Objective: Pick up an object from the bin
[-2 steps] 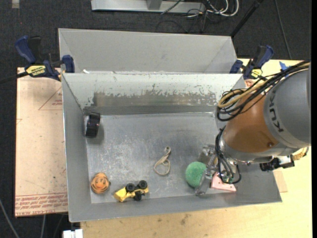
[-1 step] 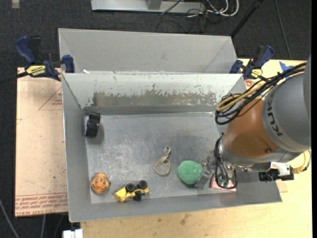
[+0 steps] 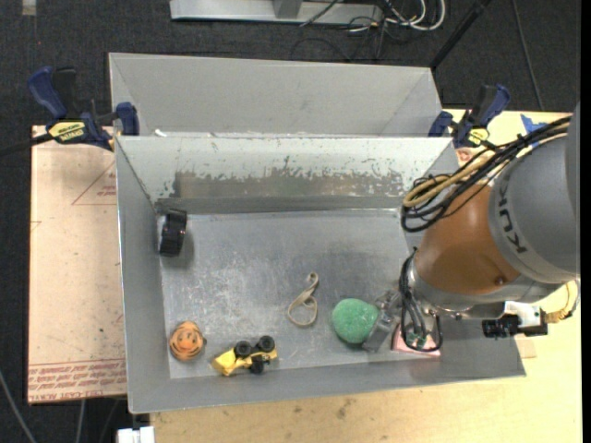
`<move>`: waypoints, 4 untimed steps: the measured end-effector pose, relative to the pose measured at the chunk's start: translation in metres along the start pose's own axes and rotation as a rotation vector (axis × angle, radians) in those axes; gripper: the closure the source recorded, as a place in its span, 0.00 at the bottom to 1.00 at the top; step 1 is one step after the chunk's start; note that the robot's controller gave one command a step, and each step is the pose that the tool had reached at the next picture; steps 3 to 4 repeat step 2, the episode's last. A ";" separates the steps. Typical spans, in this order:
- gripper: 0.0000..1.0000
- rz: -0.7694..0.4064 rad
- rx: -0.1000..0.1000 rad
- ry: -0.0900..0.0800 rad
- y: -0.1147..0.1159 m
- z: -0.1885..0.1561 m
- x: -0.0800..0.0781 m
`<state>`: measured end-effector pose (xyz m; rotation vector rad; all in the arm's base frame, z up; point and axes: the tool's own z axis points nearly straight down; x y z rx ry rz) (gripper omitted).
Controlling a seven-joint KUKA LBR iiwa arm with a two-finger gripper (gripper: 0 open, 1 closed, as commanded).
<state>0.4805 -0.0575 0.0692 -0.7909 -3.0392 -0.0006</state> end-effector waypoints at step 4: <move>1.00 -0.001 0.002 0.006 -0.001 -0.025 0.002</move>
Offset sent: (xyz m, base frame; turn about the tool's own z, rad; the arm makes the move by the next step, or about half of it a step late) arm 0.0001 -0.0002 0.0569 0.0000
